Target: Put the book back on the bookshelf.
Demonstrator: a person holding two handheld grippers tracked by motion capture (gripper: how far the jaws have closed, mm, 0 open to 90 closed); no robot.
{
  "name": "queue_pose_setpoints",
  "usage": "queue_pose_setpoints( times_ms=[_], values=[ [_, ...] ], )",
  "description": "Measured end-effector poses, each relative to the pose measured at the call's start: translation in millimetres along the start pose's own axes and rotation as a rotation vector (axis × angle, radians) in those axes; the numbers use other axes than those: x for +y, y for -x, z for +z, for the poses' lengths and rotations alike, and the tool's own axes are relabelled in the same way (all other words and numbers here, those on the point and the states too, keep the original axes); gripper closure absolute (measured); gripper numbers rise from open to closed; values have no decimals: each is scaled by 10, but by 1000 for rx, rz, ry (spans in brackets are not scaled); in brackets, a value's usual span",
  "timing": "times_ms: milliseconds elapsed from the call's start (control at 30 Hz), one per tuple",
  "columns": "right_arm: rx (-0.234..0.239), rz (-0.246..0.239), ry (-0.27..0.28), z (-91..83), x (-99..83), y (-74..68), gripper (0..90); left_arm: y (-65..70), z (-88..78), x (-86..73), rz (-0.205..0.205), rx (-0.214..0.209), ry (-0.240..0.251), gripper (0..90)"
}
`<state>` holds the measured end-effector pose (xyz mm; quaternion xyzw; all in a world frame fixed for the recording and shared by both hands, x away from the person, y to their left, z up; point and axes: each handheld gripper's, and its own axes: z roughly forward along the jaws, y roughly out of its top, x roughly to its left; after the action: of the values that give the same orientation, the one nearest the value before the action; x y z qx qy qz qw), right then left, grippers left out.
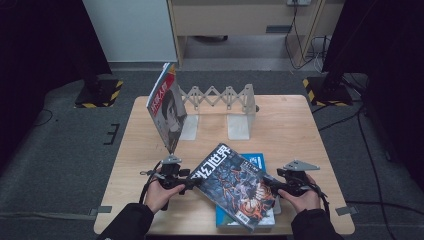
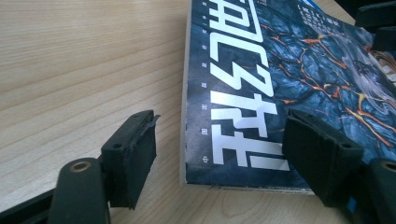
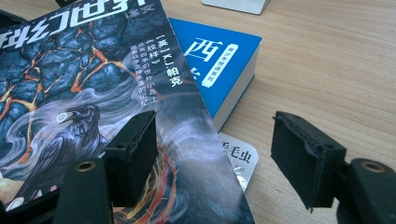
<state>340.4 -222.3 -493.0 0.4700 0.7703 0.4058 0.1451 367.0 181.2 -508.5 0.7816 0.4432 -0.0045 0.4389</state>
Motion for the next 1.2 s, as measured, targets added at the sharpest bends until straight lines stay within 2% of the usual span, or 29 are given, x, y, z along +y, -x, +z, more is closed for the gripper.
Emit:
queue_pose_setpoints(
  times_ms=[67,100,267,533,667,700,800,933,967,1000,1033,1067,1100,1133,1200],
  values=[
    [1,3,1,6,-2,5,306,-8,15,-8,-11,-26,-6,245],
    [1,3,1,6,-2,5,306,-8,15,-8,-11,-26,-6,243],
    [-1,-5,5,21,3,2,305,12,74,-26,-27,-98,-29,236],
    [1,-5,3,27,6,3,305,-19,79,-25,-55,-126,-37,236],
    [-1,-14,4,28,6,2,306,-22,20,3,-43,-120,-23,299],
    [-2,-16,3,27,5,1,306,-20,-26,29,-58,-131,-25,346],
    [-5,-17,6,30,4,2,307,-13,-65,40,-66,-127,-37,411],
    [-10,-19,9,31,3,2,307,6,-134,63,-83,-155,1,440],
    [-11,-19,7,28,3,1,307,6,-166,78,-104,-182,34,440],
    [-13,-14,11,30,2,2,307,13,-204,93,-140,-228,81,462],
    [-13,-12,14,34,1,3,307,21,-218,101,-152,-250,98,469],
    [-13,-12,14,34,1,3,307,21,-218,101,-152,-250,98,489],
    [-9,-11,17,43,1,1,308,61,-216,118,-126,-269,101,497],
    [-9,-11,17,43,1,1,308,61,-216,118,-126,-269,101,495],
    [-8,-17,19,52,2,-6,308,128,-173,125,-96,-280,79,495]
  ],
)
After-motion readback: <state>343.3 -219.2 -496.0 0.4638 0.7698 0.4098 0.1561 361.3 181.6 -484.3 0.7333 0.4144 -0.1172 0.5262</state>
